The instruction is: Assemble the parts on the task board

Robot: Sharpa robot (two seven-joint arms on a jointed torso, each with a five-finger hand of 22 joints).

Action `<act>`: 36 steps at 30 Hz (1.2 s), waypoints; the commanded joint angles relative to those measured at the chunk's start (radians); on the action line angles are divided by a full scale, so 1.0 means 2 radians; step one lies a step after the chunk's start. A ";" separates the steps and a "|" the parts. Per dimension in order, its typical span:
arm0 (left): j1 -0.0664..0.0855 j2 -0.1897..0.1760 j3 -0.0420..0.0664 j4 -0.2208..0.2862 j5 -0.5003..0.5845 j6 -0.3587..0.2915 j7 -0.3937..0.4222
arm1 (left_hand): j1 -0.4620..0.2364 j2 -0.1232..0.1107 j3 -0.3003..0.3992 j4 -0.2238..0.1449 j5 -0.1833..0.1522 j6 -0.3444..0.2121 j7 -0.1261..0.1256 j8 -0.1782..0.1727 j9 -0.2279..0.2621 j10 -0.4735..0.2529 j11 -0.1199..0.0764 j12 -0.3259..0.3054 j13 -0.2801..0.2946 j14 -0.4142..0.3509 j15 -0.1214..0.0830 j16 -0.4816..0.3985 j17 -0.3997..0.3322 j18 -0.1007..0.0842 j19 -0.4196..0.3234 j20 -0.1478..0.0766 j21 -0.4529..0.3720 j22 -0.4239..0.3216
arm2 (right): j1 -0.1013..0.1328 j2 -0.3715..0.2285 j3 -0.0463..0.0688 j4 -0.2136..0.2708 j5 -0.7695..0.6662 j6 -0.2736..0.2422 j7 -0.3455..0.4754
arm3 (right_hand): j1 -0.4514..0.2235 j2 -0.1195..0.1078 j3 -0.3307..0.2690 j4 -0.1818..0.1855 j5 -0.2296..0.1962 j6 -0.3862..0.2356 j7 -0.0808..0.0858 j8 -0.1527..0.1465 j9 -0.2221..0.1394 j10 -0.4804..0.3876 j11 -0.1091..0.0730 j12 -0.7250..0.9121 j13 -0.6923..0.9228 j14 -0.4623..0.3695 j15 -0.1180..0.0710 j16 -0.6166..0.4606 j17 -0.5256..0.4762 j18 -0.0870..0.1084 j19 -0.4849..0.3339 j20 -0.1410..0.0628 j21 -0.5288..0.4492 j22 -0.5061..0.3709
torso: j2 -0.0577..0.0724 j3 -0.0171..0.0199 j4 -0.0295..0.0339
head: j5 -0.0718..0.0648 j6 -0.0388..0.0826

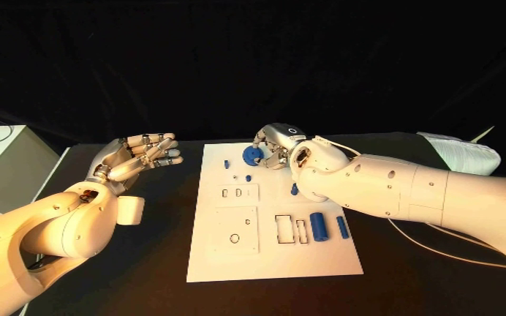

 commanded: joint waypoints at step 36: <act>0.000 -0.002 0.000 0.004 -0.001 0.006 0.001 | 0.000 -0.005 0.003 0.000 -0.002 -0.002 0.008 -0.003 -0.001 0.003 0.001 -0.003 0.000 -0.003 0.001 0.001 0.000 0.002 -0.001 0.002 0.001 -0.001 | -0.009 0.057 -0.004 -0.061 -0.076 0.001 -0.053 | -0.009 -0.005 0.001 -0.002 -0.007 0.012 -0.012 0.003 0.002 0.052 -0.002 0.001 0.131 0.052 -0.002 0.002 0.131 -0.006 0.043 -0.002 0.003 0.111 | 0.000 0.0018 -0.0007 | 0.005 -0.006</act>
